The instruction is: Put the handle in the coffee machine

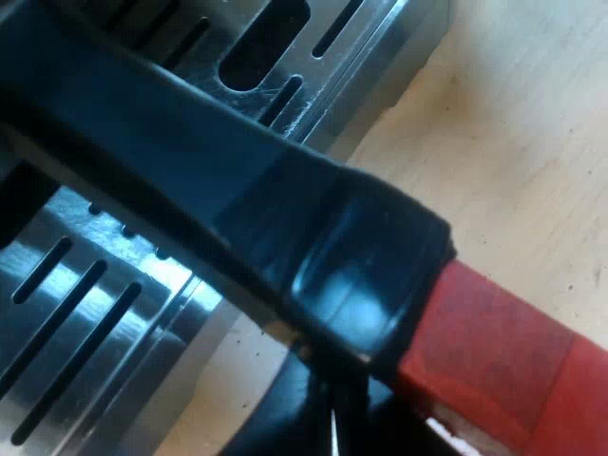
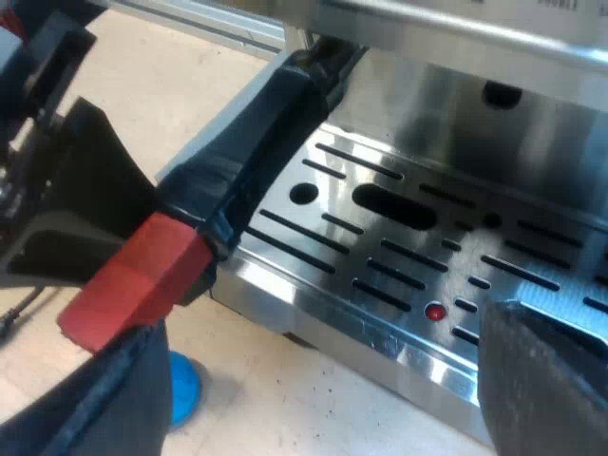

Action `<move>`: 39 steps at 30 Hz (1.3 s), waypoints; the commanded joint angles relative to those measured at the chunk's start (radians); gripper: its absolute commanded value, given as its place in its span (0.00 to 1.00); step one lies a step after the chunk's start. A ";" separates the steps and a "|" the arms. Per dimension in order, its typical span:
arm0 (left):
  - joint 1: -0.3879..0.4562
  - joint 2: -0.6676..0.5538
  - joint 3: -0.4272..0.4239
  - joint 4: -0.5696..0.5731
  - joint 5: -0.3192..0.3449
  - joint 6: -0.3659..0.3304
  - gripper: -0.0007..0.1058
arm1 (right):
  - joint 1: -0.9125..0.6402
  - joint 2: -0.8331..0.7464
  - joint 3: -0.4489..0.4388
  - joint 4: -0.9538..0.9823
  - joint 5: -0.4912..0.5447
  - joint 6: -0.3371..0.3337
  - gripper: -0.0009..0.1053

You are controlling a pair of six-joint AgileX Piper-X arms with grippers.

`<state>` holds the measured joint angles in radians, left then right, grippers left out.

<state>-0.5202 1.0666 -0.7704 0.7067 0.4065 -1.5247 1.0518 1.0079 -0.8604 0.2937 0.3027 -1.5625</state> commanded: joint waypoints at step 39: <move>0.442 -0.512 -0.350 0.131 0.077 -0.021 0.63 | -0.387 -0.042 -0.327 0.391 -0.136 -0.071 0.65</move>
<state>-0.0808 0.5580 -1.1140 0.8386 0.4919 -1.5199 0.6665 0.9750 -1.1754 0.6738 0.1653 -1.6283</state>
